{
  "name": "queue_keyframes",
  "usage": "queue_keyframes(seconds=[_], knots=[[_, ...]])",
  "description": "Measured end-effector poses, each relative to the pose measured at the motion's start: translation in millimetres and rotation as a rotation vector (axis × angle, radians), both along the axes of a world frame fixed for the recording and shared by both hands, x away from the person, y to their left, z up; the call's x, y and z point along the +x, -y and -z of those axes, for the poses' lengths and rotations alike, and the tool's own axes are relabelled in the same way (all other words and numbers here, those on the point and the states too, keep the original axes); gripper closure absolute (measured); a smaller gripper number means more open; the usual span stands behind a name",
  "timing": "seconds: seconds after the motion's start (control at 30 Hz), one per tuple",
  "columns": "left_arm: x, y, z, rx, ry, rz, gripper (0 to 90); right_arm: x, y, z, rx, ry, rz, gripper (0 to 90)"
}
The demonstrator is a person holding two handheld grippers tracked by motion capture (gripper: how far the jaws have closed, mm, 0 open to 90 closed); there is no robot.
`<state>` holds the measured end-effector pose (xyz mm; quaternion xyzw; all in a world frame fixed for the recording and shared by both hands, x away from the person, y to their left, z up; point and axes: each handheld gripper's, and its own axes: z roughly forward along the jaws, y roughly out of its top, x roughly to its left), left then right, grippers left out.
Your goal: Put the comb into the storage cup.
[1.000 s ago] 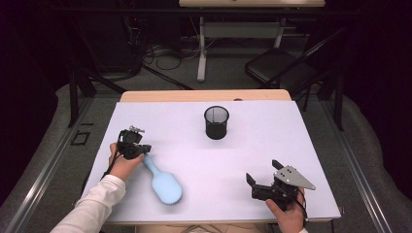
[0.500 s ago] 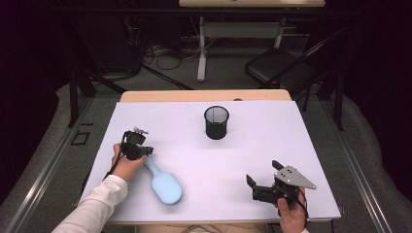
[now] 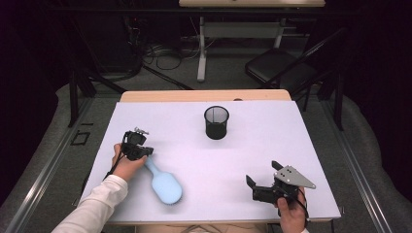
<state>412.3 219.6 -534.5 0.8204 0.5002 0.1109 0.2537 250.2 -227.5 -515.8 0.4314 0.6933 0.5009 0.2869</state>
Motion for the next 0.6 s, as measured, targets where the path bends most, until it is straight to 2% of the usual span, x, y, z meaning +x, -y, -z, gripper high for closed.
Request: queue_keyframes(seconds=[0.6], knots=[[-0.3, -2.0, -0.2, 0.020, -0.010, 0.005, 90.0, 0.8, 0.1, 0.9, 0.006, -0.010, -0.009, 0.2]])
